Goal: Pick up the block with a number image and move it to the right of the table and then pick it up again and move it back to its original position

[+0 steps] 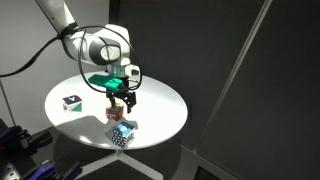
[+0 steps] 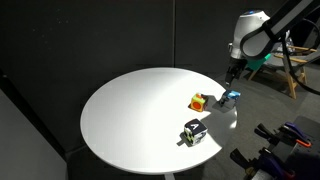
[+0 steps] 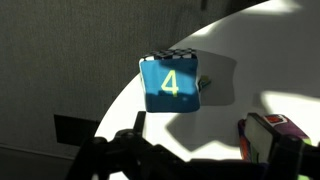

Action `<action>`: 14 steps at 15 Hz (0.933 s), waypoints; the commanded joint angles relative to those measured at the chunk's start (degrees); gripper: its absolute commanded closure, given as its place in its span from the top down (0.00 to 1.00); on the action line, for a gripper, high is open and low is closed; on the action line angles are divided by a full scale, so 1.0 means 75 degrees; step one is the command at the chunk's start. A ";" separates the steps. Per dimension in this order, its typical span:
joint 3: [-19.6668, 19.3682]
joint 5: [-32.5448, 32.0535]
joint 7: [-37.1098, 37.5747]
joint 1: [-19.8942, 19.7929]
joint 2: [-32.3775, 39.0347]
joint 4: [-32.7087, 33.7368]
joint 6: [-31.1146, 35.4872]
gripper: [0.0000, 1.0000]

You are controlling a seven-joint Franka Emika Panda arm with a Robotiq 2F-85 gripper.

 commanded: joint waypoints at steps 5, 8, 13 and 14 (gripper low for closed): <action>-0.0102 -0.0312 0.0992 -0.0002 -0.0552 -0.0238 -0.0606 1.00; -0.0155 -0.0846 0.0805 -0.0033 -0.0649 -0.0354 -0.0327 1.00; -0.0168 -0.1546 0.0272 -0.0104 -0.0693 -0.0419 -0.0022 1.00; -0.0161 -0.1593 0.0154 -0.0118 -0.0688 -0.0433 0.0033 1.00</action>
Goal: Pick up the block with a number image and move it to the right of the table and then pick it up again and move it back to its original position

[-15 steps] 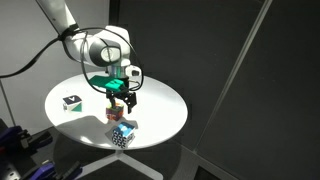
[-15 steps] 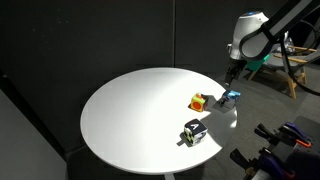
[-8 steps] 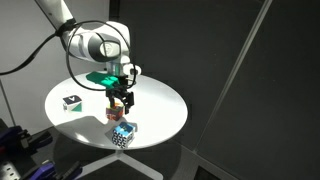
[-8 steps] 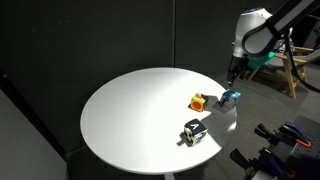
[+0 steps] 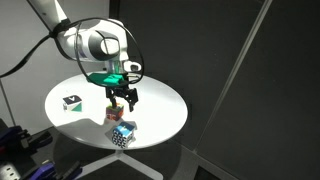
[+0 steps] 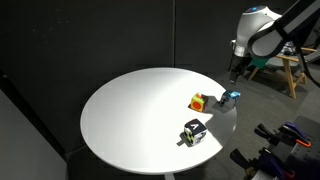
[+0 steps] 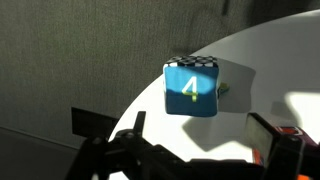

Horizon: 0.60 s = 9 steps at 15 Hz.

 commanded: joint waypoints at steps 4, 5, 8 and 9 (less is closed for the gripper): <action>0.0008 -0.0161 -0.1059 -0.0134 -0.0050 -0.0151 0.0359 1.00; 0.0011 -0.0134 -0.1206 -0.0146 -0.0005 -0.0127 0.0388 1.00; 0.0006 -0.0078 -0.1620 -0.0200 0.0238 0.0004 0.0557 1.00; 0.0004 -0.0063 -0.1730 -0.0216 0.0319 0.0037 0.0588 1.00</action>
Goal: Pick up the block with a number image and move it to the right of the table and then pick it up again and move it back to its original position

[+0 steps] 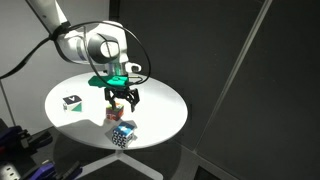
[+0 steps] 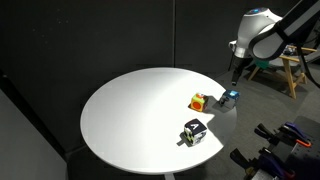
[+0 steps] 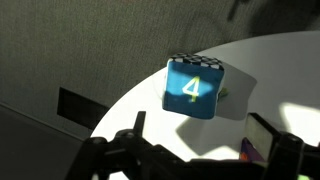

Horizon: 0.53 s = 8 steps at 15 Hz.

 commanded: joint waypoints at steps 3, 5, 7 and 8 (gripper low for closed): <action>-0.0007 0.0044 -0.0687 -0.0176 0.0533 0.0224 0.0296 1.00; -0.0010 0.0092 -0.0825 -0.0216 0.0755 0.0288 0.0378 1.00; -0.0003 0.0145 -0.0964 -0.0270 0.0948 0.0341 0.0494 1.00; -0.0004 0.0144 -0.1005 -0.0287 0.1028 0.0369 0.0537 1.00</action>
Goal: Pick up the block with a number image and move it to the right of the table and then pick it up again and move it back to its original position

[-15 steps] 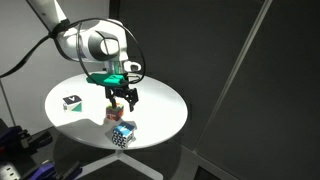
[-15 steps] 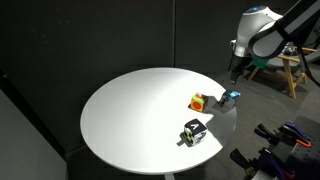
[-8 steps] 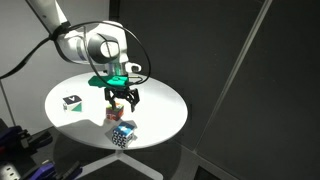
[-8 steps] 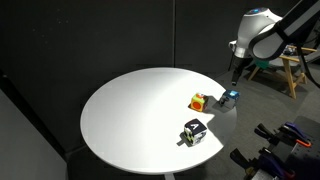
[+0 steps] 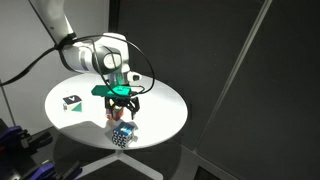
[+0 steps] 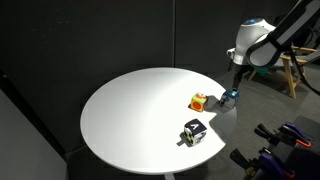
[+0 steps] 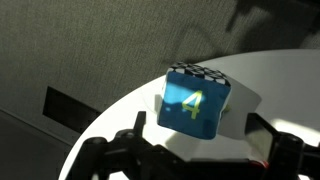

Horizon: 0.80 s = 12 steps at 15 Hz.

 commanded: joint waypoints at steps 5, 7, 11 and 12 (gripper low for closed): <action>-0.0013 0.0074 -0.0399 -0.0129 0.0595 0.0278 0.0496 1.00; -0.0030 0.0005 -0.0356 -0.0077 0.0661 0.0275 0.0608 1.00; -0.0033 -0.0028 -0.0343 -0.0006 0.0784 0.0317 0.0713 1.00; -0.0030 -0.0032 -0.0359 0.0008 0.0823 0.0343 0.0722 1.00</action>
